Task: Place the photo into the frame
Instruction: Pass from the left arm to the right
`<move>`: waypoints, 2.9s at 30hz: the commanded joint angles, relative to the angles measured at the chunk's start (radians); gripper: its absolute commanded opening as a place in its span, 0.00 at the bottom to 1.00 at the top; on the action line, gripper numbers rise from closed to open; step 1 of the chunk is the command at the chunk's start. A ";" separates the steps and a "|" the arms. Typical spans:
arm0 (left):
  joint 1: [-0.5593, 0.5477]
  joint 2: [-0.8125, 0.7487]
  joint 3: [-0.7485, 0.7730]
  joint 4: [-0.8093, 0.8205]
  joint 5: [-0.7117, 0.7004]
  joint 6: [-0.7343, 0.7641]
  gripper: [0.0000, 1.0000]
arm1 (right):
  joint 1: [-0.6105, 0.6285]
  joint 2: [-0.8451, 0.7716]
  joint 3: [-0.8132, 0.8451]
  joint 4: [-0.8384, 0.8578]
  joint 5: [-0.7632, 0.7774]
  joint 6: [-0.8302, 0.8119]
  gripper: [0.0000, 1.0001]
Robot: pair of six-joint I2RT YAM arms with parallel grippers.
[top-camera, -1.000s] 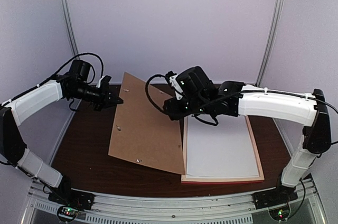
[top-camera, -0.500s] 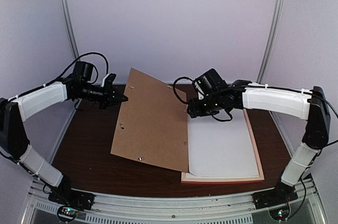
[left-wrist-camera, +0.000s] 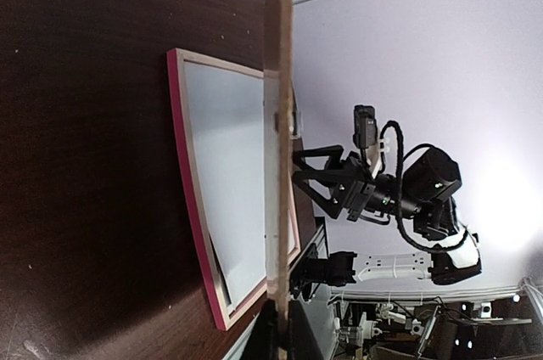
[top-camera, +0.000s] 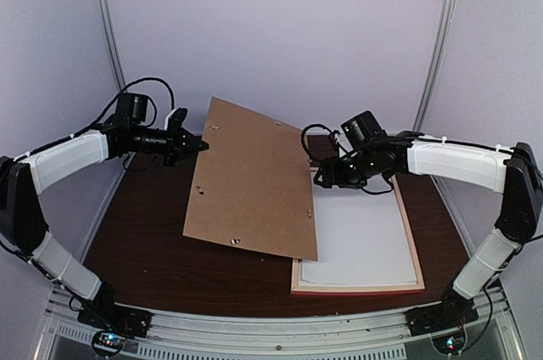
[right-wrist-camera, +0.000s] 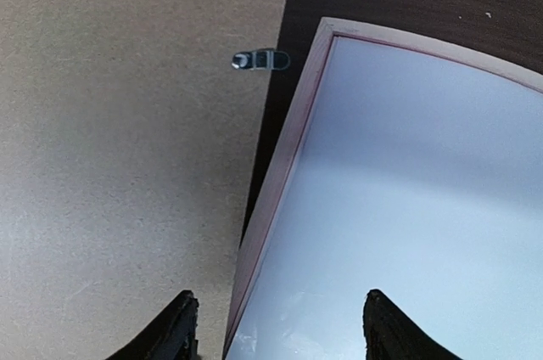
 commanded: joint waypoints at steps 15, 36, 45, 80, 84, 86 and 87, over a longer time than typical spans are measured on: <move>0.001 -0.078 0.046 0.099 0.063 -0.049 0.00 | -0.064 -0.055 -0.129 0.306 -0.320 0.122 0.76; 0.001 -0.070 -0.110 0.401 0.104 -0.235 0.00 | -0.142 0.076 -0.262 0.940 -0.628 0.483 0.51; 0.000 -0.032 -0.140 0.373 0.094 -0.186 0.00 | -0.165 0.070 -0.273 0.970 -0.662 0.505 0.29; 0.001 0.120 -0.103 0.225 0.003 -0.081 0.45 | -0.302 0.008 -0.425 1.458 -0.717 0.954 0.00; 0.001 0.102 -0.087 0.132 -0.043 -0.012 0.56 | -0.329 -0.017 -0.440 1.427 -0.714 0.952 0.00; 0.001 0.089 -0.086 0.102 -0.070 0.014 0.61 | -0.347 -0.032 -0.446 1.405 -0.719 0.948 0.00; 0.001 0.083 -0.086 0.086 -0.084 0.029 0.63 | -0.359 -0.040 -0.448 1.392 -0.721 0.945 0.00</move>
